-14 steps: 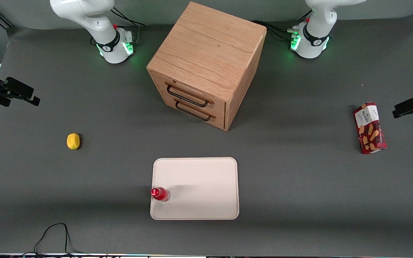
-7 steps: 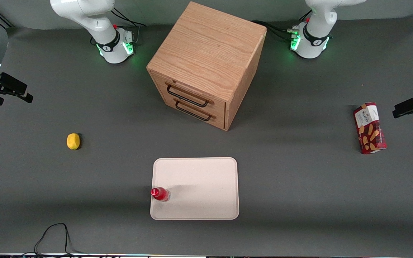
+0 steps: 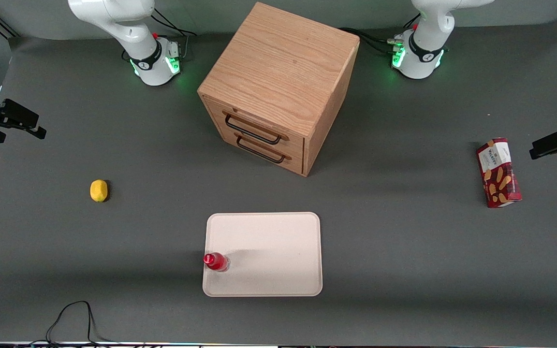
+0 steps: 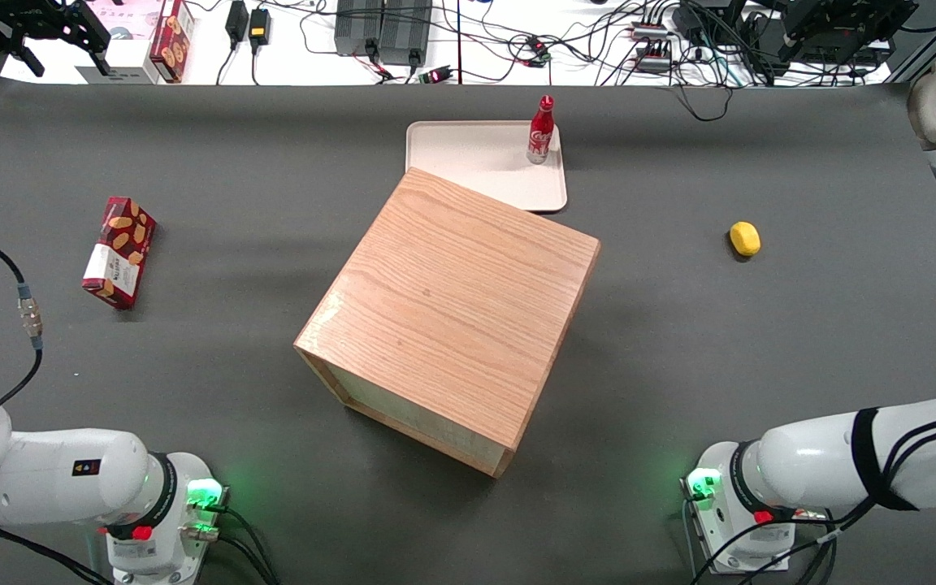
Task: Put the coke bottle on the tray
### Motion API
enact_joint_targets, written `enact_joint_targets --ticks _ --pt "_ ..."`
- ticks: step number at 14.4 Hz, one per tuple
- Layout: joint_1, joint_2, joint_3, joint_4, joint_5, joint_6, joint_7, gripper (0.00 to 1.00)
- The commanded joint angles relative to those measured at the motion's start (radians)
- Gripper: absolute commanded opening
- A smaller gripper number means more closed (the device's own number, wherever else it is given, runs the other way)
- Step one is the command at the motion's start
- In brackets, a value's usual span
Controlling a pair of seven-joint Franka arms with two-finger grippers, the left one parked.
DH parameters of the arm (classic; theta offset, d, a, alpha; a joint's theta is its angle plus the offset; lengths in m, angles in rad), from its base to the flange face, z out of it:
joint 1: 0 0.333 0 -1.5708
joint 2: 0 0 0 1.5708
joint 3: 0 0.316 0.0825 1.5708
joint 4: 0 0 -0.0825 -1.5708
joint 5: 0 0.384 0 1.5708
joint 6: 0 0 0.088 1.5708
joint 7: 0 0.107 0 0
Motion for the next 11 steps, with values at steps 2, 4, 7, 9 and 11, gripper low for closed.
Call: enact_joint_targets --ticks 2,4,7,9,11 --pt "-0.016 0.006 0.014 0.009 -0.041 -0.005 -0.032 1.00" --pt "-0.014 0.006 0.016 0.011 -0.047 -0.017 -0.030 1.00" --pt "-0.020 0.006 0.020 0.011 -0.062 -0.035 -0.033 1.00" --pt "-0.023 0.004 0.022 0.011 -0.062 -0.035 -0.038 1.00" --pt "-0.023 0.006 0.022 0.012 -0.064 -0.035 -0.040 1.00"
